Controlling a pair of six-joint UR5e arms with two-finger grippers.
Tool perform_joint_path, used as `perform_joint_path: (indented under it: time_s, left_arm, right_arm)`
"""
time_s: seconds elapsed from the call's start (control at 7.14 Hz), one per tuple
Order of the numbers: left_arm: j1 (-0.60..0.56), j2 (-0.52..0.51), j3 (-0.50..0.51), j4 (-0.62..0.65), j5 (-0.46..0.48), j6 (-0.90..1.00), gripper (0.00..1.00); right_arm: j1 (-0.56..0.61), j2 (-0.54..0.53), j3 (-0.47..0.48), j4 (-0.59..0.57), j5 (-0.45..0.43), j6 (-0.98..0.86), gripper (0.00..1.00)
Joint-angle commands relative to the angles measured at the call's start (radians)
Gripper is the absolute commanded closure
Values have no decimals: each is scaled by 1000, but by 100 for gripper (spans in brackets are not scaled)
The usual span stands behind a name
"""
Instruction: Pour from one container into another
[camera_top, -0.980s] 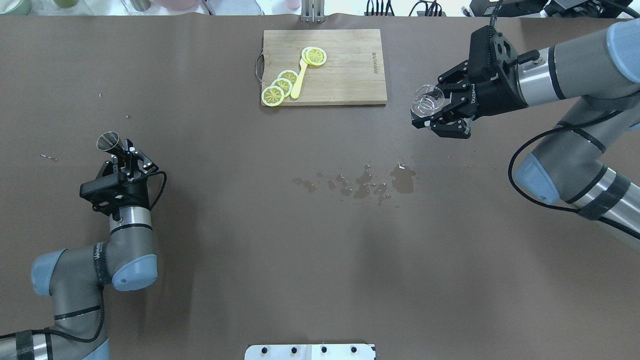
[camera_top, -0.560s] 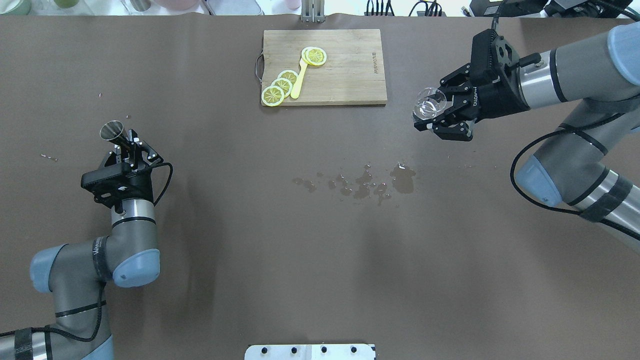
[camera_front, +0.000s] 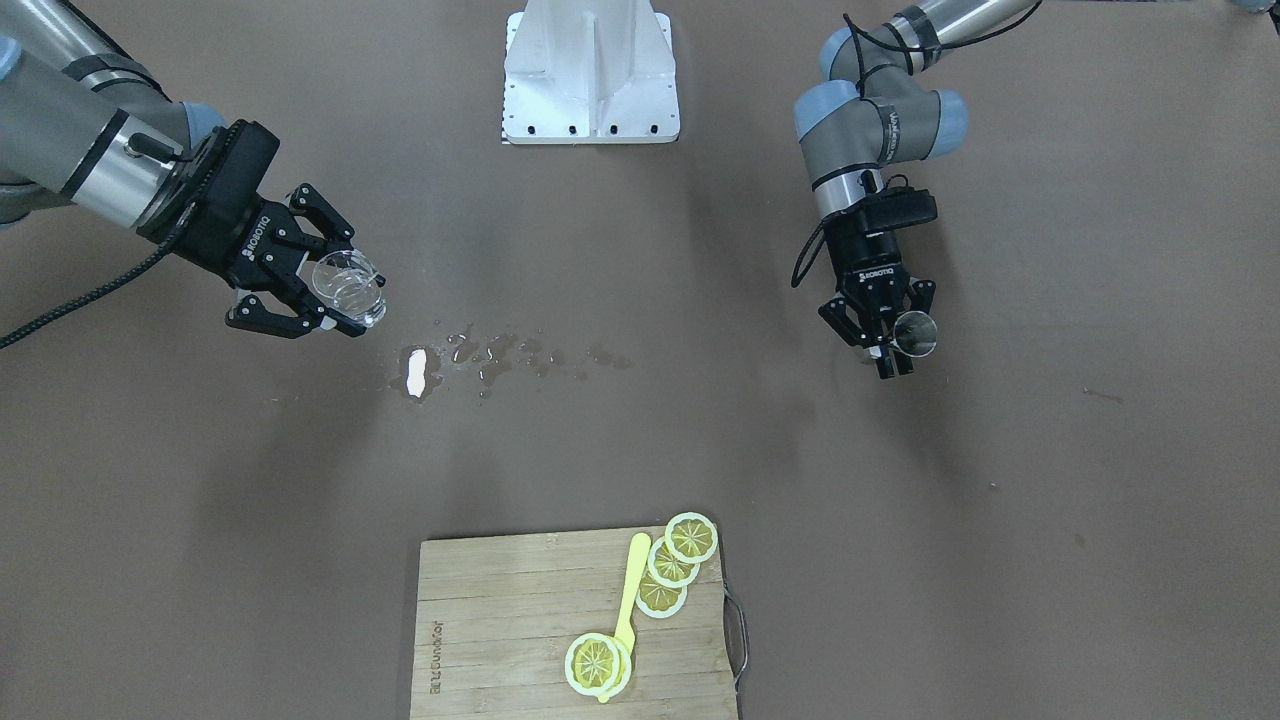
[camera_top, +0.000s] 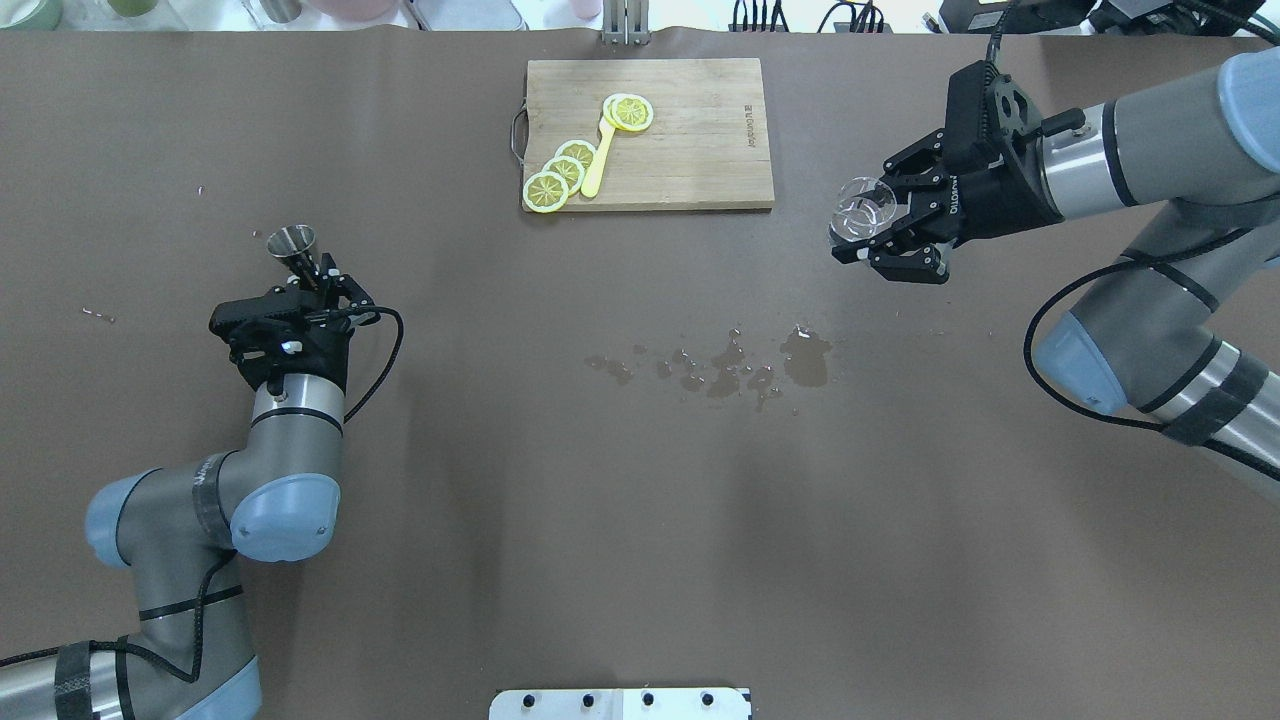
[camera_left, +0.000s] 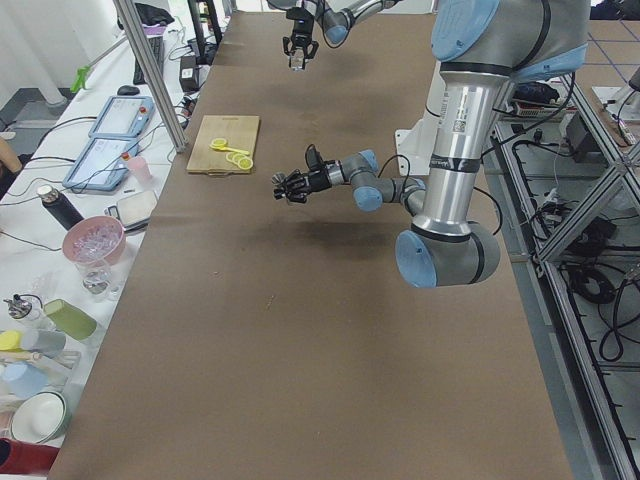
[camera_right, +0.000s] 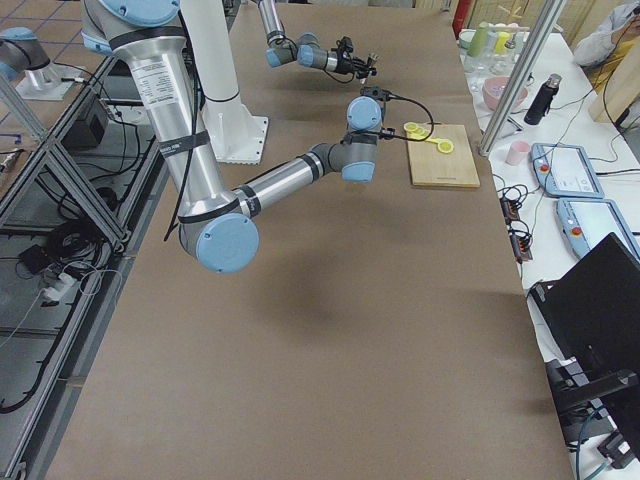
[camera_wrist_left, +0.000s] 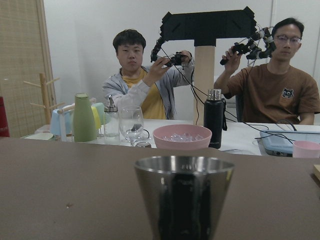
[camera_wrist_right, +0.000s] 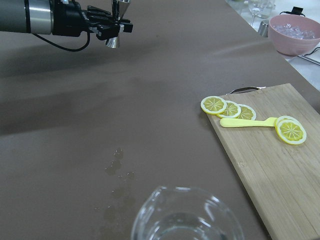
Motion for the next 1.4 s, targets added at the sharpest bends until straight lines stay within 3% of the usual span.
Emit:
perform_joint_path:
  time_s: [0.0,0.28,0.42,0.84,1.26]
  left_arm:
    - [-40,-49,-1,-134,-128,248,100]
    - [-70,-94,15,-322,-288,480,100]
    - [-71,-121,47,-388,-299,567,100]
    - [-71,-227,185,-670,-461,763,100]
    - [-76,-272,219,-829,-610,885,100]
  right_arm:
    - [0,-2,-1,-1,0,-2,100]
    - [-1,-11,-1,2,-3,-6,100]
    - [-1,-13,-1,2,-3,-6,100]
    - [-1,-21,-1,1,-5,-8,100]
    - [-1,-36,-3,5,-9,-12,100]
